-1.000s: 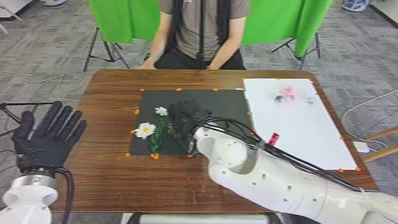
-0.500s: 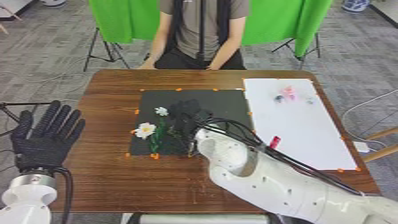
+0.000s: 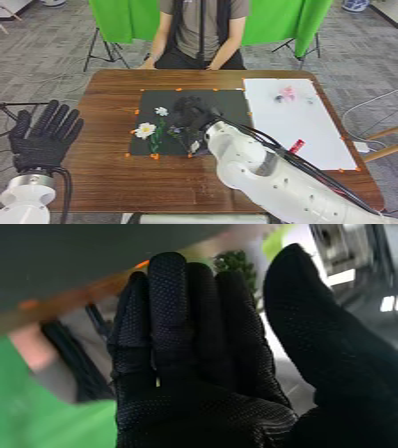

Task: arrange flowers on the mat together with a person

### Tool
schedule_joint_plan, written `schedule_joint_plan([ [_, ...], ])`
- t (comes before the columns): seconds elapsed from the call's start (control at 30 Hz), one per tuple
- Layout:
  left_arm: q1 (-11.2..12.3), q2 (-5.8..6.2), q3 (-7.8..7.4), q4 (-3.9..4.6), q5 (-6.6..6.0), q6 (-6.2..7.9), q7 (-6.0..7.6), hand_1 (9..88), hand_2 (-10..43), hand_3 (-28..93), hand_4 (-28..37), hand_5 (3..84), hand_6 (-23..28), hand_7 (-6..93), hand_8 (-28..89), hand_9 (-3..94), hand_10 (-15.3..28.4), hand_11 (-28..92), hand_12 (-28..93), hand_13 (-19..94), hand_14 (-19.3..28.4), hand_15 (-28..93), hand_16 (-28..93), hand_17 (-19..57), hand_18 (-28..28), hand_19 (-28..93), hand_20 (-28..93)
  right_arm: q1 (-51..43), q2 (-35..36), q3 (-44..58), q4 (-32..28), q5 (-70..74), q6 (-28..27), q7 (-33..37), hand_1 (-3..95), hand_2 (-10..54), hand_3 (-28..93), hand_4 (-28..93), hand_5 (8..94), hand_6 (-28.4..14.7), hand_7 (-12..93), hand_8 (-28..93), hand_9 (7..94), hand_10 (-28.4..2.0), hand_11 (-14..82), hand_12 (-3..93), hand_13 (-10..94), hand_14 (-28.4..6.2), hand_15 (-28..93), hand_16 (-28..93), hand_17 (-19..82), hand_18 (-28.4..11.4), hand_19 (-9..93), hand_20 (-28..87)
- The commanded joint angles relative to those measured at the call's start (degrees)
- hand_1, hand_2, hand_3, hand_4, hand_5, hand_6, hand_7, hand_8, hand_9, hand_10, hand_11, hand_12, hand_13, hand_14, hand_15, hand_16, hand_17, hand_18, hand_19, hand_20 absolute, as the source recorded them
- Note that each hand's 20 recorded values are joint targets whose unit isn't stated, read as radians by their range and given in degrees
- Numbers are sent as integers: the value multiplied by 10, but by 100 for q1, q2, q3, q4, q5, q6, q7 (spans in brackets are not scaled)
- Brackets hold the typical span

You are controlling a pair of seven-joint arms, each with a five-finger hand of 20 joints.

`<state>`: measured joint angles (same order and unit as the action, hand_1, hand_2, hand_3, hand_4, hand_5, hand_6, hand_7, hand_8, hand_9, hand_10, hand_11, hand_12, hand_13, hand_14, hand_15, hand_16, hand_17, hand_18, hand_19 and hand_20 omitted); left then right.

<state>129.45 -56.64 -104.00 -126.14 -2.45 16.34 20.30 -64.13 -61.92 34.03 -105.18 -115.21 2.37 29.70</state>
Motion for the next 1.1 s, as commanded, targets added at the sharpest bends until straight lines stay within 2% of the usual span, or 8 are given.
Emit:
schedule_joint_plan([
  [0.03, 248, -76, -109, -30, 334, -106, 37, 244, 121, 698, -283, 423, 79, 114, -94, 342, 138, 160, 67, 236, 144, 259, -67, -50, 110, 283, 104, -1239, 888, 1858, -784, 2014, 137, -1477, 412, -95, 767, -270, 454, -27, 241, -142, 478, -147, 177, 202, 426, -117, 465, 208, 208, -180, 675, 281],
  [0.2, 299, -109, -178, -47, 477, -119, 58, 243, 122, 695, -283, 419, 76, 113, -93, 342, 137, 158, 68, 235, 142, 256, -66, -50, 110, 284, 102, -2234, 1135, 3072, -1186, 3017, 153, -1816, 380, -95, 764, -264, 393, -35, 208, -127, 403, -148, 115, 192, 340, -128, 321, 184, 154, -163, 547, 183],
  [0.27, 328, -123, -209, -60, 455, -128, 79, 241, 122, 695, -283, 418, 76, 113, -93, 342, 136, 157, 68, 235, 142, 255, -65, -50, 110, 284, 101, -2651, 1065, 3648, -1292, 3250, -277, -1981, 364, -89, 755, -253, 392, -37, 196, -123, 399, -151, 109, 189, 330, -134, 292, 186, 146, -166, 529, 162],
  [0.43, 314, -79, -256, -44, 447, -155, 166, 241, 123, 693, -283, 417, 76, 112, -92, 342, 135, 155, 69, 236, 140, 249, -64, -50, 110, 284, 100, -3377, 992, 4500, -1368, 4384, -303, -2345, 248, 39, 710, -232, 365, -49, 130, -90, 359, -154, 56, 179, 291, -150, 205, 201, 122, -169, 460, 120],
  [0.6, 339, -103, -338, -15, 642, -275, 167, 238, 123, 696, -283, 416, 74, 112, -92, 342, 136, 154, 70, 236, 138, 247, -62, -50, 109, 282, 99, -3906, 799, 5157, -1365, 4928, -332, -2478, 229, 75, 709, -227, 385, -46, 128, -87, 363, -163, 48, 178, 262, -154, 163, 208, 95, -168, 417, 109],
  [0.63, 375, -29, -358, -16, 667, -280, 233, 237, 123, 702, -283, 417, 74, 111, -92, 342, 134, 151, 69, 235, 137, 245, -63, -50, 109, 282, 99, -4019, 777, 5276, -1376, 5118, -258, -2546, 228, 75, 710, -226, 387, -45, 128, -87, 361, -160, 46, 176, 259, -153, 155, 208, 92, -167, 409, 106],
  [0.73, 426, -93, -514, -55, 858, -285, 203, 236, 124, 714, -283, 417, 74, 111, -92, 342, 132, 147, 67, 231, 132, 238, -64, -50, 109, 281, 99, -4248, 798, 5582, -1382, 5487, -85, -2643, 217, 81, 710, -223, 391, -42, 126, -88, 364, -147, 38, 173, 261, -149, 118, 220, 92, -167, 388, 108],
  [1.1, 546, -158, -640, -114, 778, -277, 268, 238, 123, 711, -283, 417, 72, 111, -91, 343, 131, 144, 70, 231, 130, 230, -60, -50, 109, 278, 99, -5227, 801, 6453, -1589, 6028, 391, -2846, 212, 93, 710, -220, 407, -40, 122, -88, 379, -142, 38, 164, 288, -142, 96, 236, 96, -168, 382, 118],
])
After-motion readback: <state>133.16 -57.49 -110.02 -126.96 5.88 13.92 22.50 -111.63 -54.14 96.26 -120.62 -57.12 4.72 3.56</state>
